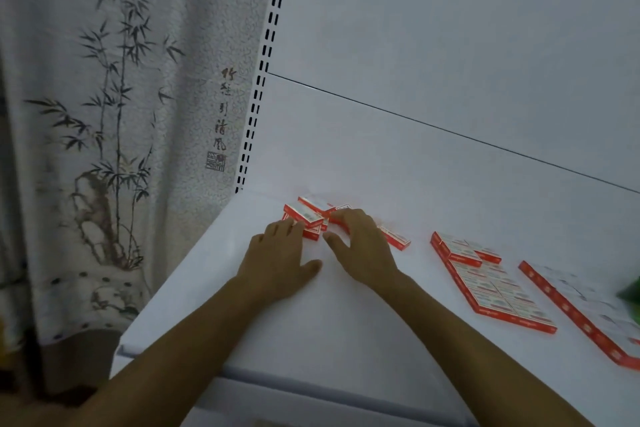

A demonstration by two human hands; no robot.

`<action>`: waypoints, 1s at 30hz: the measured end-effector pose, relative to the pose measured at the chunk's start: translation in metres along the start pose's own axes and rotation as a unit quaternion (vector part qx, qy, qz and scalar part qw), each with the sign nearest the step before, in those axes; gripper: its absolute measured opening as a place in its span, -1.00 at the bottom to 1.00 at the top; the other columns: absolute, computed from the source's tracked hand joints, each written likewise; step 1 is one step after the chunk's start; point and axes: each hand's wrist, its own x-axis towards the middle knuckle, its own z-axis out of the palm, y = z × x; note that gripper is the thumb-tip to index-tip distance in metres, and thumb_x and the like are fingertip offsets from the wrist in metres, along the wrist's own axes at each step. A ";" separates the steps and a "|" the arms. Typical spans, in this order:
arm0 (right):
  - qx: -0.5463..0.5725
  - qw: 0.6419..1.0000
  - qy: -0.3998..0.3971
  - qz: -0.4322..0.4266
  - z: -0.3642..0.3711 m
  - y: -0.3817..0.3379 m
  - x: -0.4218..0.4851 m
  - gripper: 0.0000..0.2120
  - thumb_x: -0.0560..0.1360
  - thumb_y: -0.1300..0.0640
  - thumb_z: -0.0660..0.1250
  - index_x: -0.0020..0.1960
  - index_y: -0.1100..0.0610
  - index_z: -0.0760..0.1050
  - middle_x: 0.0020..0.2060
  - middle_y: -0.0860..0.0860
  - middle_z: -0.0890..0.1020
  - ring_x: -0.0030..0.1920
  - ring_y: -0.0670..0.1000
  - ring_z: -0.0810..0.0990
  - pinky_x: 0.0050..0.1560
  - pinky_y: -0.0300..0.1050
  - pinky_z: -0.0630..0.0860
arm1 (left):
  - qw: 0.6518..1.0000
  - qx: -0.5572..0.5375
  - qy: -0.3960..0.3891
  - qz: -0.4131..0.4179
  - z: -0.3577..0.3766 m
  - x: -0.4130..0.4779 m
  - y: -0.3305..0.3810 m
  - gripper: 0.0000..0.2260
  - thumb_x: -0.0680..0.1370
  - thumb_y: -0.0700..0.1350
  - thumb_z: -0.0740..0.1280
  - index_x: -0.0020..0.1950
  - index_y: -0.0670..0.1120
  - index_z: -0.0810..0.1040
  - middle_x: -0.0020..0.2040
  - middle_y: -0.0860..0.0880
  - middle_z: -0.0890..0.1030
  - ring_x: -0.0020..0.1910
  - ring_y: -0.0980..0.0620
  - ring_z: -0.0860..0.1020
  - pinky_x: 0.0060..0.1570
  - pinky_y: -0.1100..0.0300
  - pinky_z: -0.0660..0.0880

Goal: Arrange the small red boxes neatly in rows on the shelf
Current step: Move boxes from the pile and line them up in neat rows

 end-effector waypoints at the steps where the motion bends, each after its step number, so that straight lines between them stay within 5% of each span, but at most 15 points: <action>1: -0.002 1.000 0.005 -0.007 0.003 -0.001 0.007 -0.69 0.51 0.01 0.27 0.21 0.09 0.44 0.15 0.03 0.53 0.14 0.02 0.48 0.17 -0.02 0.45 | 1.000 -0.001 0.005 0.005 0.000 0.000 0.001 -0.32 0.51 0.25 0.16 0.50 -0.08 0.07 0.50 -0.06 0.17 0.46 -0.04 0.14 0.37 0.01 0.15; 6: -0.051 0.999 -0.002 0.018 0.017 0.000 0.045 -0.68 0.52 0.07 0.26 0.25 0.13 0.43 0.19 0.08 0.52 0.16 0.08 0.48 0.18 -0.02 0.39 | 0.998 -0.046 0.034 0.011 -0.002 0.002 -0.002 -0.37 0.52 0.22 0.17 0.50 -0.02 0.08 0.46 -0.02 0.26 0.40 -0.02 0.24 0.33 0.03 0.20; 16: -0.043 0.993 -0.070 0.079 0.027 0.026 0.083 -0.62 0.47 -0.10 0.27 0.20 0.07 0.44 0.12 0.05 0.59 0.11 0.10 0.50 0.11 0.00 0.41 | 0.996 -0.063 0.049 0.025 -0.004 0.005 -0.002 -0.39 0.54 0.18 0.18 0.50 -0.01 0.07 0.42 -0.01 0.30 0.35 0.00 0.27 0.28 0.09 0.26; 21: -0.066 0.997 -0.001 0.026 0.020 0.020 0.079 -0.64 0.43 -0.09 0.34 0.15 0.04 0.44 0.09 0.01 0.61 0.04 0.05 0.55 0.10 -0.02 0.38 | 0.995 -0.085 0.056 0.021 -0.005 0.004 -0.003 -0.38 0.53 0.17 0.21 0.50 0.01 0.05 0.44 0.01 0.27 0.38 0.01 0.24 0.31 0.08 0.23; 24: 0.004 0.999 0.036 0.039 0.003 0.008 0.063 -0.64 0.40 -0.08 0.40 0.11 0.04 0.44 0.06 -0.03 0.62 0.00 0.01 0.59 0.06 0.01 0.49 | 0.991 -0.105 0.076 0.019 -0.007 0.004 -0.004 -0.35 0.52 0.15 0.25 0.51 0.02 0.04 0.45 0.01 0.26 0.38 0.02 0.25 0.29 0.10 0.24; 30: 0.178 0.981 0.027 0.069 -0.033 -0.006 0.001 -0.66 0.38 0.01 0.46 0.09 0.01 0.43 -0.08 -0.18 0.55 -0.15 -0.18 0.58 -0.21 -0.37 0.51 | 0.982 -0.137 0.115 0.066 -0.012 0.001 0.001 -0.22 0.43 0.16 0.38 0.51 -0.01 0.06 0.46 -0.01 0.25 0.39 0.00 0.27 0.31 0.06 0.30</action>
